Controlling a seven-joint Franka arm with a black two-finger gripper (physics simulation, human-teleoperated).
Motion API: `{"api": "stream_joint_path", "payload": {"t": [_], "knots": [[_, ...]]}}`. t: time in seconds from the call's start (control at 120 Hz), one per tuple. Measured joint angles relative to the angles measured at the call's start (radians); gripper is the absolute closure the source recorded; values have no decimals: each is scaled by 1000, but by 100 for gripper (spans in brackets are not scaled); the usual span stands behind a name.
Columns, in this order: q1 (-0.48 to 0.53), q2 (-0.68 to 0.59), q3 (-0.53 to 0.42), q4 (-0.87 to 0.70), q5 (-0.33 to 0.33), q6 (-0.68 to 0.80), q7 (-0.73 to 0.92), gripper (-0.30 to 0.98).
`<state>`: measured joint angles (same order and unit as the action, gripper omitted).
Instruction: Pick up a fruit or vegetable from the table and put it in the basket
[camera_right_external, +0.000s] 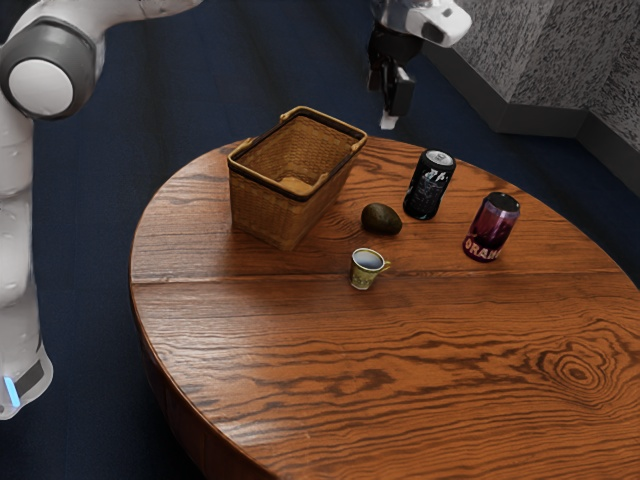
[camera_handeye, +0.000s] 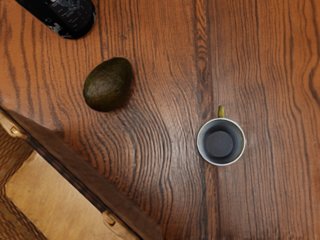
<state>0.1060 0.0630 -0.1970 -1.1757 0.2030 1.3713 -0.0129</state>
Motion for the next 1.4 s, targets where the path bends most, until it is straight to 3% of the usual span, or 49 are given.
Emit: {"api": "stream_joint_path", "payload": {"t": [0.108, 0.375, 0.55, 0.633, 0.725, 0.783, 0.992, 1.15, 1.4], "knots": [[-63, 13, 0, -14, 6, 0, 0, 0], [-26, 52, 8, -38, -8, -1, -1, 0], [-71, 44, 2, -114, -11, -19, 8, 0], [11, 13, -27, -239, -14, -8, 66, 0], [260, -8, -223, -323, -8, 58, 167, 0], [334, -7, -285, -357, -3, 109, 235, 0], [324, 40, -317, -378, 28, 248, 461, 0], [413, 46, -318, -369, 36, 293, 614, 0], [431, 170, -371, -270, 133, 322, 811, 0]]}}
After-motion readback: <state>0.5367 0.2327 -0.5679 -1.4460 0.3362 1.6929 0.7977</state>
